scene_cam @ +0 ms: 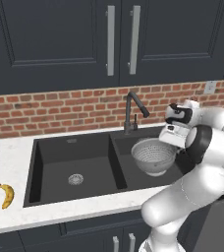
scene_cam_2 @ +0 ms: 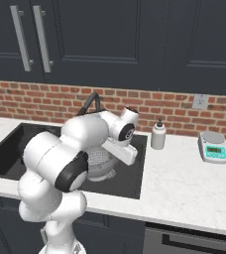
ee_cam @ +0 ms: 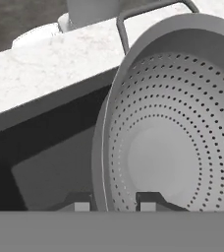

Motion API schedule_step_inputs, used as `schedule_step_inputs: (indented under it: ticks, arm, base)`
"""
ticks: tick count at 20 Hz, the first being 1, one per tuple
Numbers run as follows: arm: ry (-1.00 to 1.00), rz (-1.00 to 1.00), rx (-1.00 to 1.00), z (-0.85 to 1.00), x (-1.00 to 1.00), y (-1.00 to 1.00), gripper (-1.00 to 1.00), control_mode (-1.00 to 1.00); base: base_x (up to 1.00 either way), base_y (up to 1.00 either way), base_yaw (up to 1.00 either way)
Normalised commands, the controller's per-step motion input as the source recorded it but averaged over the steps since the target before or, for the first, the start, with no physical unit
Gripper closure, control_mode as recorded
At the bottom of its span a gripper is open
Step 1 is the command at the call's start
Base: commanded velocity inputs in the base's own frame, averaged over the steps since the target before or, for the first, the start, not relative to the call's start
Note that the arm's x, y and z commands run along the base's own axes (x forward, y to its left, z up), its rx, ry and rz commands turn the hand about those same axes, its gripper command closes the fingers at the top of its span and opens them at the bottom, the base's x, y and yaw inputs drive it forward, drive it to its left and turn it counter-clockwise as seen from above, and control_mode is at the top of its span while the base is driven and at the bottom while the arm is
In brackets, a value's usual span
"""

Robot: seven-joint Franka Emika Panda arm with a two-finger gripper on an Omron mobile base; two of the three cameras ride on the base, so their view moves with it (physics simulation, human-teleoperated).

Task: Put the colander in the sink, put the banana, orange in the colander, and turn on the sink faucet and pour water over the colander.

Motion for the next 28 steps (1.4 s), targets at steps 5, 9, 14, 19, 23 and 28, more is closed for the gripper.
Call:
schedule_step_inputs:
  ticks: [5, 9, 14, 19, 23, 28]
  arm:
    - [-0.19, 0.06, 0.00, -0.67, 0.17, 0.01, 1.00, -1.00]
    - [-0.11, 0.05, 0.00, -0.56, 0.28, 0.11, 1.00, -1.00]
    - [-0.07, 0.02, 0.00, -0.50, 0.36, 0.15, 1.00, -1.00]
    - [-0.01, 0.00, 0.01, -0.30, 0.46, 0.00, 1.00, -1.00]
    - [0.00, 0.00, 0.02, -0.27, 0.34, 0.05, 1.00, -1.00]
    - [0.00, 0.00, 0.00, -0.05, 0.00, 0.34, -1.00, -1.00]
  base:
    - [0.00, 0.00, 0.00]
    - [0.00, 0.00, 0.00]
    - [0.00, 0.00, 0.00]
    - [0.00, 0.00, 0.00]
    - [0.00, 0.00, 0.00]
    - [0.00, 0.00, 0.00]
